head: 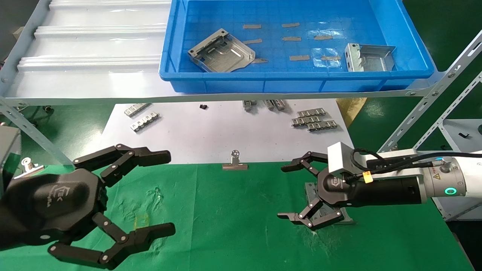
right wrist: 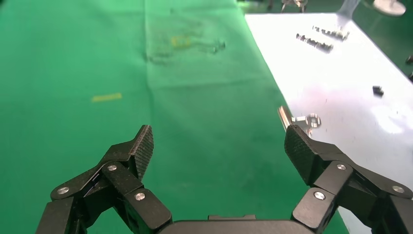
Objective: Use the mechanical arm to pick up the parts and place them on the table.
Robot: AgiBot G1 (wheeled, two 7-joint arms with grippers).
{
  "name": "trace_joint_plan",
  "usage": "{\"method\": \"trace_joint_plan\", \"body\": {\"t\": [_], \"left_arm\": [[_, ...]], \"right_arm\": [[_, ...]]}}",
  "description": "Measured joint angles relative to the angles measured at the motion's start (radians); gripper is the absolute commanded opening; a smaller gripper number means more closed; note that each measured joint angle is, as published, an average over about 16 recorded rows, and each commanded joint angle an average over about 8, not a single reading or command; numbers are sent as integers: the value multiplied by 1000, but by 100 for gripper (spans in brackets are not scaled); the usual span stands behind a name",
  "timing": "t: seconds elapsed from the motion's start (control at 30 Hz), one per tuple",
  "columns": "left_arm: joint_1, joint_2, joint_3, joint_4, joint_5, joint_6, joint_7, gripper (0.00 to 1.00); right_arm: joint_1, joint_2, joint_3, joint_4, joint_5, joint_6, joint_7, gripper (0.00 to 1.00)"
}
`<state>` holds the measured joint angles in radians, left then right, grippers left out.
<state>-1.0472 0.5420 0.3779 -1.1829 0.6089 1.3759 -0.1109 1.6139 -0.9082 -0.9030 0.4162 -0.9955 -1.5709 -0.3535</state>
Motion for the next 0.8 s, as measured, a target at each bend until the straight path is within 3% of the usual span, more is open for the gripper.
{"method": "trace_joint_plan", "body": {"t": [0.8], "left_arm": [[0,0,0,0,0,0,0,100]], "right_arm": [[-301,166,348,485,148,42,302,100]]}}
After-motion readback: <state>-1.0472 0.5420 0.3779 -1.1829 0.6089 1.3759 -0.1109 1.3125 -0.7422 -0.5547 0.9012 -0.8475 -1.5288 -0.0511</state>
